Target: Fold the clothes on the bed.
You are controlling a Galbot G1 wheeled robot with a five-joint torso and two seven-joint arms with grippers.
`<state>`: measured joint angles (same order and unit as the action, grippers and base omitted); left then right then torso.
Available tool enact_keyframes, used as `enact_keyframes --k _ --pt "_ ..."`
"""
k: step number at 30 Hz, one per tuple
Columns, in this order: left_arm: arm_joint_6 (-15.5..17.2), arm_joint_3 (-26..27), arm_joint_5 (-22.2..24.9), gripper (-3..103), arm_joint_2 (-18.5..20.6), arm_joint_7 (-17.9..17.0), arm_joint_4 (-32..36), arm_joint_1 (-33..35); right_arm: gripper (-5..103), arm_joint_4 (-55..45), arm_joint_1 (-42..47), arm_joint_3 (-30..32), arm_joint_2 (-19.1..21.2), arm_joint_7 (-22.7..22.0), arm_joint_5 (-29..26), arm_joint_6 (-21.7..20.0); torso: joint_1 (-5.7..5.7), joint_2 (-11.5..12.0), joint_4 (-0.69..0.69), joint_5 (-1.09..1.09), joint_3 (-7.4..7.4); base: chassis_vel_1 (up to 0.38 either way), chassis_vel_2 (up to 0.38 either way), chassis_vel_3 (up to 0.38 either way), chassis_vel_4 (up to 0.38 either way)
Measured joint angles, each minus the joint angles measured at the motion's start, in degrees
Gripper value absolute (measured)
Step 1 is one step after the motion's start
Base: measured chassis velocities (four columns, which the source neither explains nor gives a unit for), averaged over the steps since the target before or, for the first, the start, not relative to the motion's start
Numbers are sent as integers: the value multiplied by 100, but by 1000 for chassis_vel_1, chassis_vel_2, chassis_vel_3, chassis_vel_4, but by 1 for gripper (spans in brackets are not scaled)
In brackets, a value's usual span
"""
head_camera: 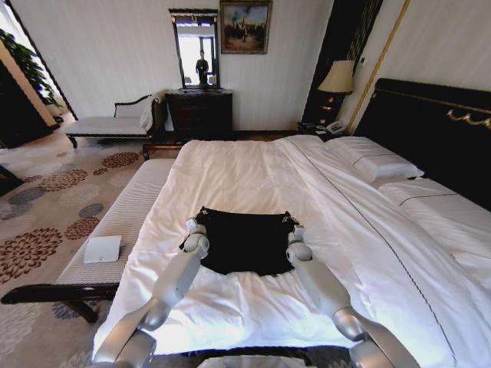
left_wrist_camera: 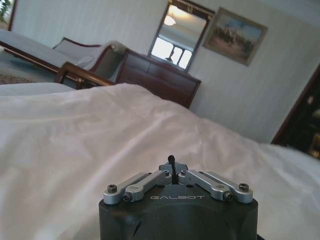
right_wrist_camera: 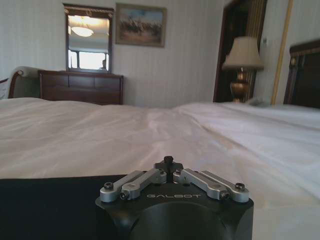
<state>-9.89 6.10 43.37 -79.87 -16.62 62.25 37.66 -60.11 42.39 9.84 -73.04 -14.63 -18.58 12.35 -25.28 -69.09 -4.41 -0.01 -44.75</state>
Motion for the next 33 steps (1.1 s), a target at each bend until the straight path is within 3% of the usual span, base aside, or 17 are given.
enact_keyframes --k 3,9,17,33 --pt "-191 54 -5 1 42 -20 244 227 1 -193 331 154 -64 -52 580 224 0 0 -2 0 0 0 0 0 0" --pt "-213 -38 -198 1 391 21 735 700 1 -459 800 339 -122 -111 1065 495 1 0 1 1 1 0 0 0 0" --pt "-238 -42 -328 1 635 102 1283 1216 1 -792 1315 510 -155 -108 1471 835 1 -1 0 1 0 0 0 0 0" --pt "-332 -2 -576 1 823 176 1586 1814 1 -1048 1963 797 -254 -97 2099 1206 0 -1 0 0 0 0 0 0 0"
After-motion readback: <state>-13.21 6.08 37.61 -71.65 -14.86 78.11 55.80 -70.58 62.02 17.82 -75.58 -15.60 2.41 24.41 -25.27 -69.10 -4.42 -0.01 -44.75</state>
